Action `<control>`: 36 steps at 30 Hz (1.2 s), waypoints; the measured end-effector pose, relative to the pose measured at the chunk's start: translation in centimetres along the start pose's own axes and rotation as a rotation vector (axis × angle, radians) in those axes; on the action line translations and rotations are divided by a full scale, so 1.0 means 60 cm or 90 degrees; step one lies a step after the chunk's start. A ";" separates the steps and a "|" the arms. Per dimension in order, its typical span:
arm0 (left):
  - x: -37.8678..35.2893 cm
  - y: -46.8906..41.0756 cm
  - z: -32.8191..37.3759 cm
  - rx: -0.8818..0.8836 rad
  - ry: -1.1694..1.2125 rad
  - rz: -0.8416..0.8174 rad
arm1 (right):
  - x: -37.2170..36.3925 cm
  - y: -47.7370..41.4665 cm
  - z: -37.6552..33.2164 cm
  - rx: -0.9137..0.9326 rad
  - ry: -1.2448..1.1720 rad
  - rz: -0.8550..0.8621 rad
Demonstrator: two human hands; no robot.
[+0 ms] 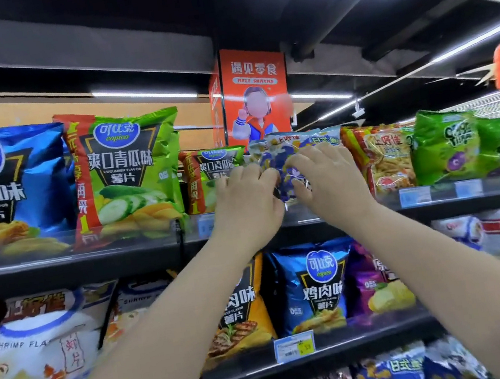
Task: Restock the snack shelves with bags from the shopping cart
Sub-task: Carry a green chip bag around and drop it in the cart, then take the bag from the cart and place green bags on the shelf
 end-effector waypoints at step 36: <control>-0.298 0.168 1.678 -0.518 0.542 -0.273 | 0.527 1.219 0.985 -0.704 0.488 -0.505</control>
Point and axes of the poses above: each hand's wrist, its own y-axis away from the middle knuckle, its own x-axis out of the back of the hand, z = x × y, the point moved 7 cm from there along -y, towards the middle knuckle, and after that the axes turned 9 degrees about -z, right-handed, at the moved point
